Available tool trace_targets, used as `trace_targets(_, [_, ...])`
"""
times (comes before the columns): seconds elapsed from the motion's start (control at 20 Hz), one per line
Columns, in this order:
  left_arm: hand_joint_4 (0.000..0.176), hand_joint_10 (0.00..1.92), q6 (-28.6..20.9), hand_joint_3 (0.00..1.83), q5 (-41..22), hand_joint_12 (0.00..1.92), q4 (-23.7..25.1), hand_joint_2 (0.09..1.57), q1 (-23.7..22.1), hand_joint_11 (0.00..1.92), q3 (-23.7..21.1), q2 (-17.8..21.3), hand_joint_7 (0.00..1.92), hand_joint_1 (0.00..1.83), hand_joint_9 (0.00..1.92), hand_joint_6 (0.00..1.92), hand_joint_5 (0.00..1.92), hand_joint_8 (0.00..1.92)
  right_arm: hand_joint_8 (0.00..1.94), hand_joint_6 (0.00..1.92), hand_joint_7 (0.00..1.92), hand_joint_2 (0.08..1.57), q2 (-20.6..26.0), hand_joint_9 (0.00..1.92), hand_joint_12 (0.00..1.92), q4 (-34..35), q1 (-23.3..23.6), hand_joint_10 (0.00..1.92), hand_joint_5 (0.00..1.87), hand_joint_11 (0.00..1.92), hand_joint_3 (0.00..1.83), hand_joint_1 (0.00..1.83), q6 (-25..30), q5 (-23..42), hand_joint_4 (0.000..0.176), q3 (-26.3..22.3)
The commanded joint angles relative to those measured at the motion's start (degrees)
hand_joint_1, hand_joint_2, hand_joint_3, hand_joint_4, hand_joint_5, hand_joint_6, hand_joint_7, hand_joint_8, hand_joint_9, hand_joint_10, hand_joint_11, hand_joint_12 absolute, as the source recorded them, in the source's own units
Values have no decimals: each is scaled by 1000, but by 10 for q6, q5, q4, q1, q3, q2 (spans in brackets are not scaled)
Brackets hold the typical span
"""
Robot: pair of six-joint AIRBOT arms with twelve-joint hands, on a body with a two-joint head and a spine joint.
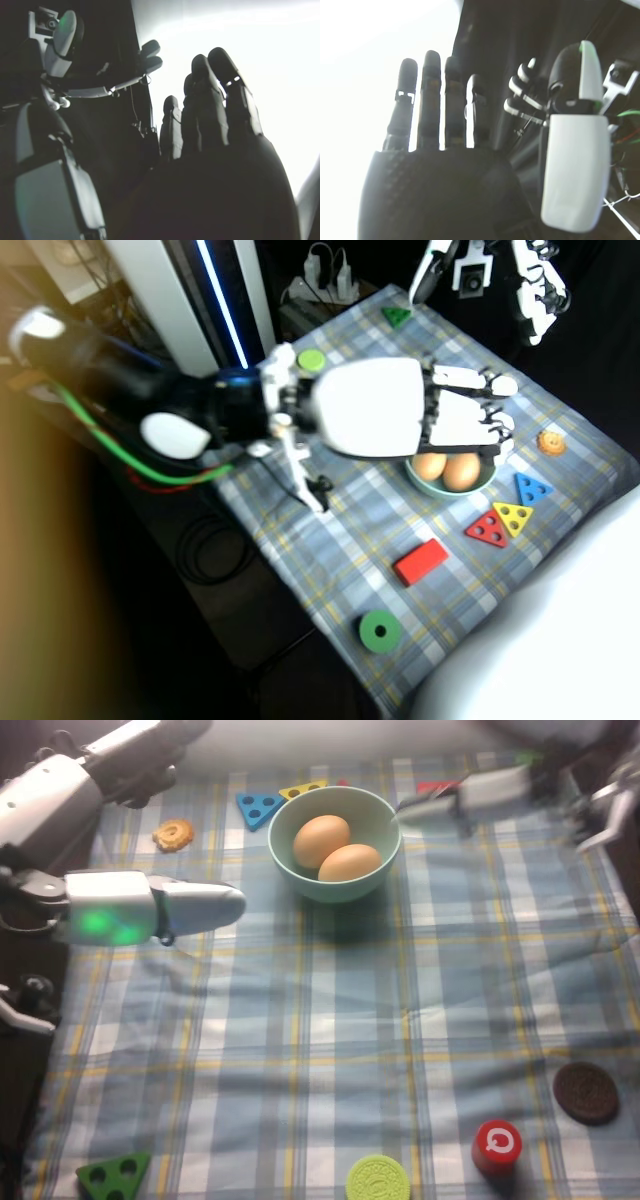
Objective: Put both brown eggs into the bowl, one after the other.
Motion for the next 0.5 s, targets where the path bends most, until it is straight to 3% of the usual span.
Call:
trace_targets(0.0, [170, 2, -26, 6, -96, 1069, 16, 849, -2, 0, 3, 6, 231, 743, 307, 1, 194, 2, 5, 1, 439, 975, 13, 392, 945, 21, -8, 2, 265, 0, 5, 793, 0, 96, 84, -7])
trace_targets(0.05, [171, 2, -54, 6, -109, 1052, 24, 851, 3, 0, 4, 10, 229, 740, 297, 0, 193, 2, 4, 1, 444, 984, 30, 387, 853, 33, -23, 1, 265, 0, 4, 803, 0, 118, 79, -18])
trace_targets(0.1, [154, 14, -82, 6, -121, 860, 32, 861, 7, 0, 6, 14, 222, 713, 253, 1, 189, 1, 9, 7, 471, 973, 44, 411, 769, 46, -38, 8, 292, 0, 0, 760, 0, 138, 100, -29])
trace_targets(0.15, [135, 8, -128, 3, -140, 741, 46, 858, 14, 0, 10, 19, 225, 738, 232, 6, 217, 2, 3, 1, 471, 935, 66, 446, 1119, 64, -62, 10, 324, 18, 1, 828, 0, 168, 122, -45])
trace_targets(0.2, [107, 2, -183, 3, -162, 653, 58, 864, 21, 0, 16, 22, 223, 786, 219, 6, 230, 0, 5, 5, 488, 935, 88, 459, 1257, 82, -88, 11, 358, 3, 2, 815, 0, 198, 126, -62])
trace_targets(0.25, [100, 3, -235, 0, -180, 696, 66, 841, 29, 0, 24, 22, 238, 869, 242, 3, 252, 1, 9, 7, 512, 930, 102, 455, 1200, 97, -113, 6, 380, 0, 0, 796, 0, 220, 140, -75])
trace_targets(0.3, [125, 1, -288, 0, -198, 785, 73, 834, 39, 2, 34, 22, 234, 856, 279, 0, 234, 0, 7, 6, 521, 951, 114, 451, 1093, 111, -139, 3, 394, 0, 5, 824, 0, 241, 129, -87])
trace_targets(0.35, [119, 4, -326, 2, -215, 696, 76, 837, 48, 0, 40, 22, 215, 877, 237, 1, 223, 2, 4, 2, 518, 972, 121, 468, 1066, 122, -158, 10, 388, 0, 12, 789, 0, 256, 106, -95])
trace_targets(0.4, [84, 3, -370, 4, -243, 562, 78, 848, 67, 0, 46, 23, 216, 915, 209, 1, 215, 2, 4, 1, 523, 990, 129, 477, 1021, 136, -188, 12, 378, 0, 10, 775, 0, 277, 92, -106])
trace_targets(0.45, [135, 6, -401, 3, -273, 479, 78, 852, 85, 0, 47, 24, 236, 900, 219, 2, 172, 6, 4, 0, 526, 1003, 136, 496, 1012, 149, -213, 18, 364, 0, 11, 807, 0, 299, 87, -119])
